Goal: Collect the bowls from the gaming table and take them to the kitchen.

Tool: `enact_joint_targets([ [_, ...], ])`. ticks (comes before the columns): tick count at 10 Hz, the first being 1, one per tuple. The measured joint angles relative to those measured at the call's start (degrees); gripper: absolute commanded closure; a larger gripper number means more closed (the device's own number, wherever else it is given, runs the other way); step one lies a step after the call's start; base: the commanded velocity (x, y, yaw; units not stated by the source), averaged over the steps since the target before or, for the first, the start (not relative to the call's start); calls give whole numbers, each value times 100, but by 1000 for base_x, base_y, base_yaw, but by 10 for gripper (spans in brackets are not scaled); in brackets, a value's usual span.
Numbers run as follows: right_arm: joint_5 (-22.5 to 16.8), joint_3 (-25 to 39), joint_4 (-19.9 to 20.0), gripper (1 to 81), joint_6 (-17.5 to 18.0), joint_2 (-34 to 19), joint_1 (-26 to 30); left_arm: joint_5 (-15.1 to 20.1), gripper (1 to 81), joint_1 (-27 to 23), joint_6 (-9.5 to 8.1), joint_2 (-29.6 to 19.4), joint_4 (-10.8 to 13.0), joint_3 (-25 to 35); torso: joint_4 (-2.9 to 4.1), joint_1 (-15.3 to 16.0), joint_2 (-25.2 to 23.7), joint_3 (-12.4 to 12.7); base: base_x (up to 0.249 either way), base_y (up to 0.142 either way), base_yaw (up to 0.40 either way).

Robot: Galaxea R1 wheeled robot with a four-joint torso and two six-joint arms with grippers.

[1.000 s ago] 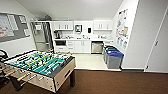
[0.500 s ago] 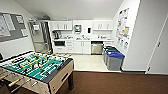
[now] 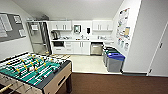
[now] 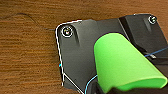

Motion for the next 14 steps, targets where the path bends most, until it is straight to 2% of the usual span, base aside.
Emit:
enact_joint_targets([
  [4,0,0,0,811,0,1,-9,9,811,24,0,-2,0,-2,0,-2,-2,2,159,-65,0],
  [12,11,-30,0,811,0,4,9,-2,811,0,0,-2,0,-2,0,-7,-2,0,153,0,0],
  [14,0,-30,0,811,0,4,-6,9,811,24,0,-5,0,-2,0,-7,-2,0,153,-70,0],
])
